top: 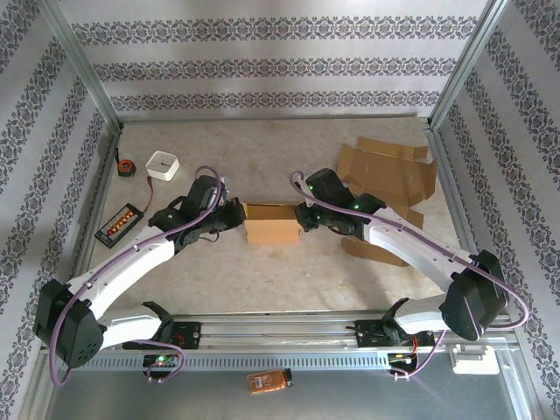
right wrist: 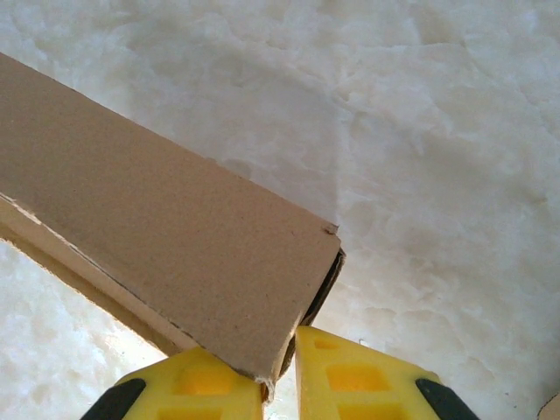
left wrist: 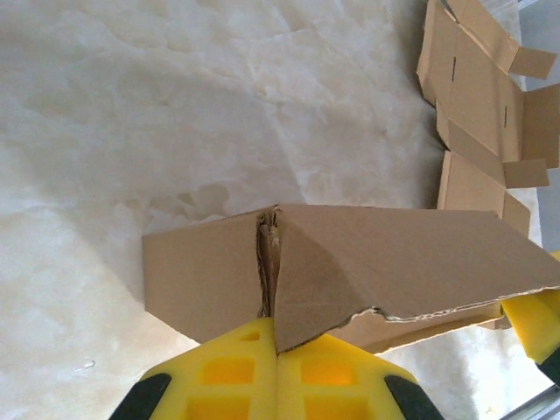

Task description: Fold the paper box

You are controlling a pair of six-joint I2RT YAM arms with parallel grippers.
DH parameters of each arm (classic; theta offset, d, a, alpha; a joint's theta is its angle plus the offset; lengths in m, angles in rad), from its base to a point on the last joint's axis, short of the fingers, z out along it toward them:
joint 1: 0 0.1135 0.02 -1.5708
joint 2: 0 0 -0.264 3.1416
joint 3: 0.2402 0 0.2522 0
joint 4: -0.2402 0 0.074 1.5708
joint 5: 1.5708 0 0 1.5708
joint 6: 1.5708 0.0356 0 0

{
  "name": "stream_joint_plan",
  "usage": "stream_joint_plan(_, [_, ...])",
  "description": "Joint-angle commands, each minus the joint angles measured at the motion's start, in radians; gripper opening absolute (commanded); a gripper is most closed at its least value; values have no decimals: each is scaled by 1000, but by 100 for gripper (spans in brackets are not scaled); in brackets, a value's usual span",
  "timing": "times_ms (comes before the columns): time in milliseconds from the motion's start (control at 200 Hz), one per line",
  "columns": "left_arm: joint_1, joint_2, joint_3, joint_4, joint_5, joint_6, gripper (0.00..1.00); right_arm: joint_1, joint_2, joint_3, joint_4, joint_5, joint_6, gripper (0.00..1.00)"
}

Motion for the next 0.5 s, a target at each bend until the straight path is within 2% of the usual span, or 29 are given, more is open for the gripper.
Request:
stream_joint_plan(0, [-3,-6,6,-82,-68,55,2,4,34,-21,-131,29,-13,16])
stream_joint_plan(495, [-78,36,87,-185,-207,181,0,10,45,-18,-133,29,-14,16])
